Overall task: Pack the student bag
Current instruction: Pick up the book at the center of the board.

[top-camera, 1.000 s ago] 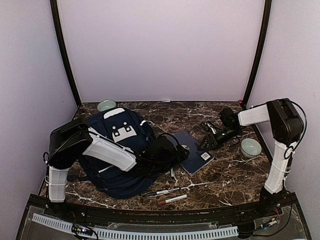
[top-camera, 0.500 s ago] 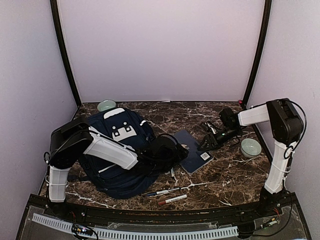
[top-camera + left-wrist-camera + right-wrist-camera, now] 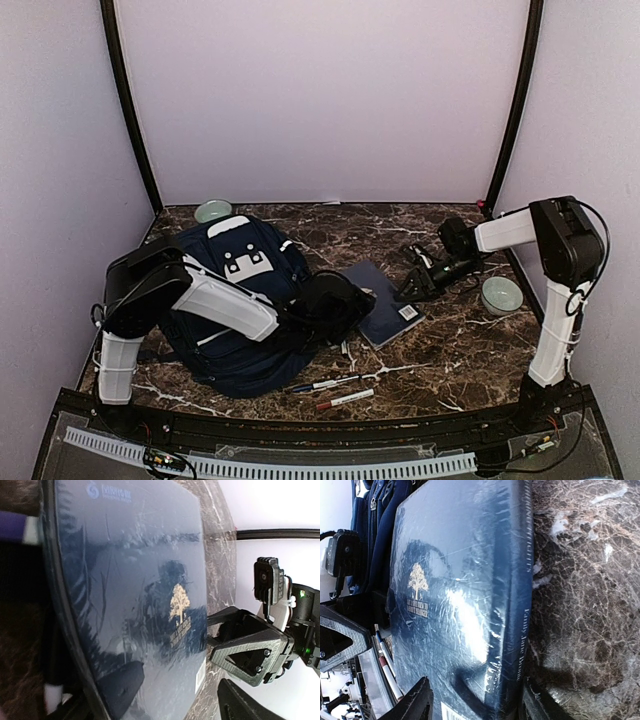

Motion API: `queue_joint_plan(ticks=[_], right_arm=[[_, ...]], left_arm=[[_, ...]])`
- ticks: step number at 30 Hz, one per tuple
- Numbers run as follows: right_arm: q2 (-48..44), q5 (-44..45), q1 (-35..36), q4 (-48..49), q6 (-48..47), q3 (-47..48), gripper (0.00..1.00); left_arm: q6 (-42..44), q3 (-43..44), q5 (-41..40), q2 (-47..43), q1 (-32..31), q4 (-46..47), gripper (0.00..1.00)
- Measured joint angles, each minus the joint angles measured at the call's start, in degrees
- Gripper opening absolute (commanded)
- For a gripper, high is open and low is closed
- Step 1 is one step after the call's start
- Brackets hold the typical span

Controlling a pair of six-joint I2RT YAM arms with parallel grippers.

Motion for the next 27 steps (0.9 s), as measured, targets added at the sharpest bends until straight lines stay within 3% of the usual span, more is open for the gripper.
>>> queue_joint_plan(ticks=[5, 16, 22, 27], right_arm=[[0.2, -0.5, -0.1, -0.1, 0.0, 0.2, 0.58], [0.6, -1.5, -0.1, 0.2, 0.0, 0.2, 0.58], [0.6, -1.7, 0.0, 0.1, -0.1, 0.2, 0.58], [-1.0, -0.9, -0.7, -1.8, -0.2, 0.0, 0.60]], left_arm=[[3.7, -0.8, 1.1, 3.1, 0.6, 11.0, 0.71], [7.2, -5.1, -0.3, 3.3, -0.5, 18.1, 0.31], [7.1, -9.2, 0.0, 3.3, -0.5, 29.0, 0.18], [9.9, -10.0, 1.9, 3.3, -0.4, 32.9, 0.07]])
